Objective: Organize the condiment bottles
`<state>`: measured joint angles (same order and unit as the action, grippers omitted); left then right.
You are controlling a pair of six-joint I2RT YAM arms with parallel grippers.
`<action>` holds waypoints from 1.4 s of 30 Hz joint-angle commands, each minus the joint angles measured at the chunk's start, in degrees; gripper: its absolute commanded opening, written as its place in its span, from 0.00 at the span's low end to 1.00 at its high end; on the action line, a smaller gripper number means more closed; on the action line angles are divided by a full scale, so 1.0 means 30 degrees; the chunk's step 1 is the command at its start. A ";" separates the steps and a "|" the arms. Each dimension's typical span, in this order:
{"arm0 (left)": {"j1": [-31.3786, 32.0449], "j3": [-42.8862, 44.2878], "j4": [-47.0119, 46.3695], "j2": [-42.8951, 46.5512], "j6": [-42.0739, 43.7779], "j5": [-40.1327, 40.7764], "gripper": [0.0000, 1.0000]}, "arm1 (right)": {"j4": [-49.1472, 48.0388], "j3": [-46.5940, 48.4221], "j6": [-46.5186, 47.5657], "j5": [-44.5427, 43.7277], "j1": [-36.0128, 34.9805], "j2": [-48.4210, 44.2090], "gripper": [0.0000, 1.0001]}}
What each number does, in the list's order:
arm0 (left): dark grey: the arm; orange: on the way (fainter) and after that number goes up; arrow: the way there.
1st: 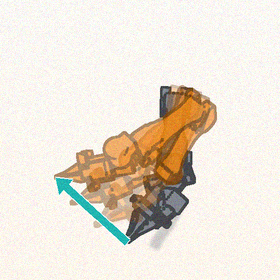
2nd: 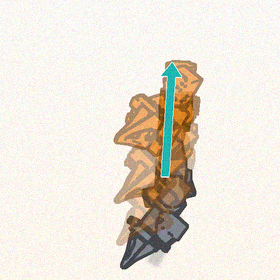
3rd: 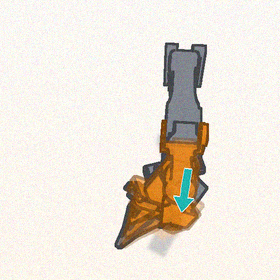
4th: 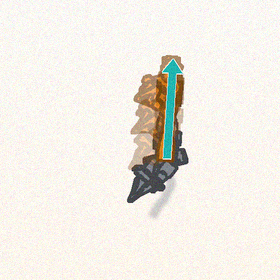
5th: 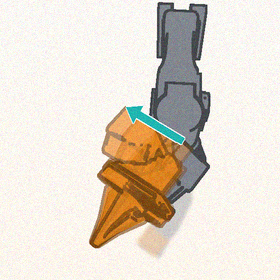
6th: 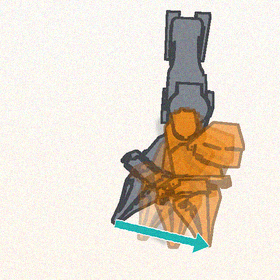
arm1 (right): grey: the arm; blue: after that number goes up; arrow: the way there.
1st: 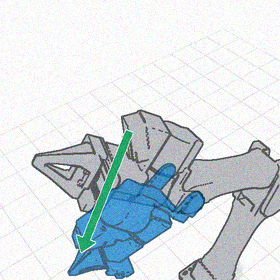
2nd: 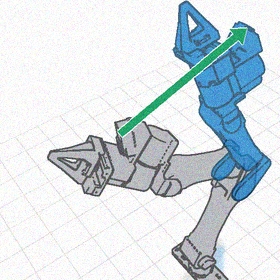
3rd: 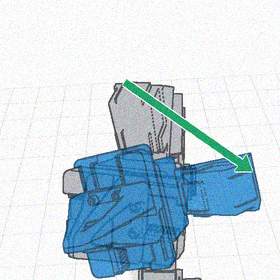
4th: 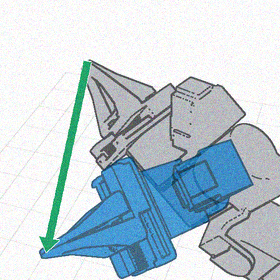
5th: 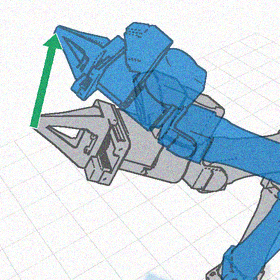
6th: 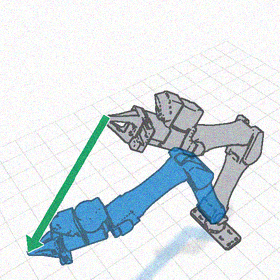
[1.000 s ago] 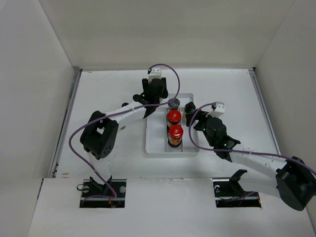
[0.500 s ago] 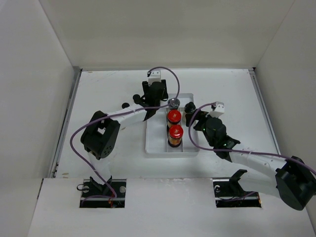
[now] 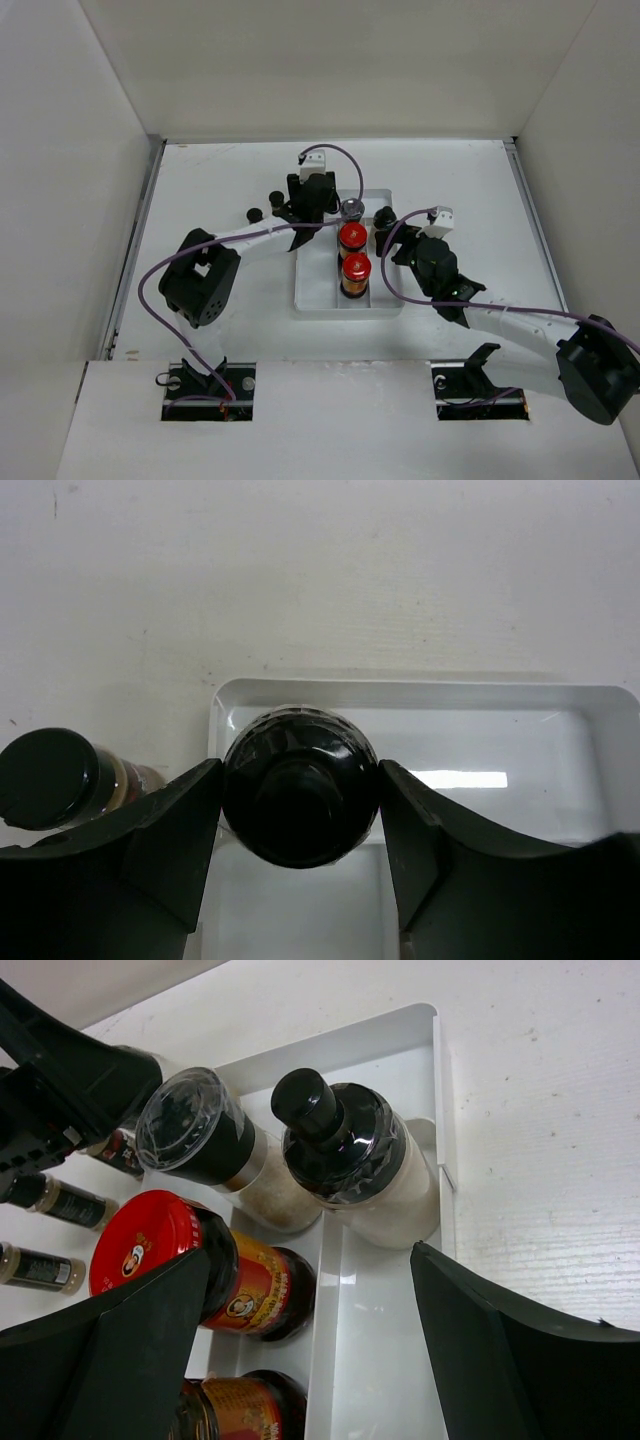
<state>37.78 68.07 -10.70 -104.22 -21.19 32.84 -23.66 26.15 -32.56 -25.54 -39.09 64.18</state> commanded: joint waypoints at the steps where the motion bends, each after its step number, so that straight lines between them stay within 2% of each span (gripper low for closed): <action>1: 0.0019 -0.0337 0.0022 0.1519 0.0003 0.0537 0.48 | -0.1078 0.0160 0.0159 -0.0276 -0.0197 -0.0183 0.89; 7: -0.0157 0.0276 0.0022 0.0144 0.0032 0.0245 0.51 | -0.1078 0.0101 0.0188 -0.0334 -0.0197 -0.0301 0.92; 12: -0.0362 0.0542 -0.0271 -0.0123 0.0032 0.0215 0.66 | -0.1078 0.0101 0.0188 -0.0334 -0.0197 -0.0300 0.97; 16: -0.0392 -0.0218 -0.0972 0.1017 0.0032 0.0186 0.79 | -0.1078 0.0130 0.0188 -0.0334 -0.0197 -0.0242 1.00; 18: -0.0392 -0.0599 -0.1237 0.1691 0.0032 0.0128 0.83 | -0.1078 0.0130 0.0159 -0.0334 -0.0197 -0.0213 1.00; 23: -0.0800 -0.1858 -0.1736 0.3888 -0.0084 0.0449 0.81 | -0.1078 0.0072 0.0130 -0.0334 -0.0197 -0.0301 1.00; 27: -0.2058 -0.2505 -0.1474 0.4595 -0.0581 0.0598 0.69 | -0.1166 0.0013 0.0158 -0.0334 -0.0197 -0.0418 0.99; 29: -0.2587 -0.2419 -0.0890 0.4450 -0.0904 0.0247 0.62 | -0.1253 0.0013 0.0159 -0.0334 -0.0197 -0.0301 0.85; 32: -0.3056 -0.2213 -0.0477 0.4099 -0.1052 0.0040 0.60 | -0.1254 0.0042 0.0188 -0.0334 -0.0197 -0.0154 0.53; 34: -0.3291 -0.2125 -0.0448 0.3747 -0.0964 0.0040 0.60 | -0.1283 0.0013 0.0188 -0.0363 -0.0197 -0.0300 0.42; 35: -0.3379 -0.2067 -0.0360 0.3572 -0.0935 0.0040 0.60 | -0.1283 -0.0045 0.0130 -0.0422 -0.0197 -0.0330 0.42; 37: -0.3584 -0.1950 -0.0155 0.3191 -0.0905 0.0040 0.61 | -0.1283 -0.0075 0.0100 -0.0422 -0.0197 -0.0359 0.43; 42: -0.3848 -0.1803 0.0021 0.2399 -0.0964 -0.0165 0.60 | -0.1342 -0.0045 0.0100 -0.0510 -0.0197 -0.0155 0.69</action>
<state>26.89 61.56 -10.46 -96.51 -23.42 32.88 -24.12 26.13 -32.18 -26.04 -39.09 64.16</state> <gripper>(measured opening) 0.607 0.664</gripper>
